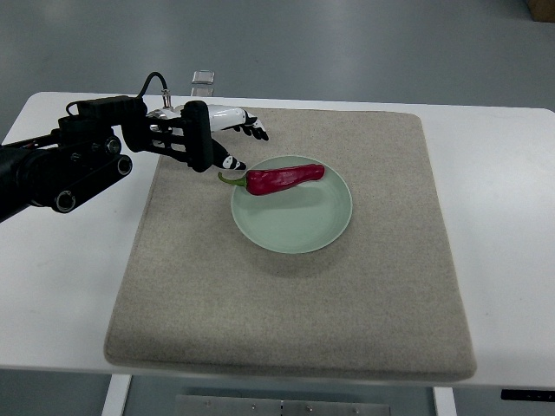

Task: Place red pepper on plate with left hand

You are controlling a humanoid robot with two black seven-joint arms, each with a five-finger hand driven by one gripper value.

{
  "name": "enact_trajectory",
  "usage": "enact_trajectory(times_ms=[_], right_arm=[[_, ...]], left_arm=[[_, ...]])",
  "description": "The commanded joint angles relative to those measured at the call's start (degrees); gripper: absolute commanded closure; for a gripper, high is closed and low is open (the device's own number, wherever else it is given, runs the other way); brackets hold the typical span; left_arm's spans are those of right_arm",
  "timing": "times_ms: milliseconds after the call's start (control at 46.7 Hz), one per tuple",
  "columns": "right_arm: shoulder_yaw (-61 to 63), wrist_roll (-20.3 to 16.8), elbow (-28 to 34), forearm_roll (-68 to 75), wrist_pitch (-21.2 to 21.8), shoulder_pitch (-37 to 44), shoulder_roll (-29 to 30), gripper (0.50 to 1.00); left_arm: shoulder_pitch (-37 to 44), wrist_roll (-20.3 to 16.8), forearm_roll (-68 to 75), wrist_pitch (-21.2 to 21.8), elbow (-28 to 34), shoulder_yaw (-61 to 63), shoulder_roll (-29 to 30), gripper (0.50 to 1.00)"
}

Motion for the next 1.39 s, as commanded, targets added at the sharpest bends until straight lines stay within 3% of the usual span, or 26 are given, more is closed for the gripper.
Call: enact_trajectory(times_ms=[0,64,171,621,1027,1370], right_arm=[[0.0,0.0,-0.1,0.0,0.0,0.0,0.0,0.572],[0.0,0.0,-0.1,0.0,0.0,0.0,0.0,0.57],[0.0,0.0,0.0,0.0,0.0,0.0,0.0,0.572],[0.0,0.0,-0.1,0.0,0.0,0.0,0.0,0.572],[0.0,0.0,0.0,0.0,0.0,0.0,0.0,0.572],[0.0,0.0,0.0,0.0,0.0,0.1,0.0,0.572]], left_arm=[[0.1,-0.1,0.0,1.3,1.7,0.0,0.0,0.632],[0.1,-0.4,-0.1,2.7,3.0,0.0,0.1,0.568],[0.2,-0.4,-1.3,4.9,5.7,0.0,0.1,0.542],[-0.4,-0.3,-21.4,6.9,11.5,-0.1,0.2,0.536],[-1.3,0.1,-57.8,6.8,16.4,-0.2,0.2,0.536],[-1.0,0.0,-74.5,6.6,16.8,-0.4,0.0,0.536]])
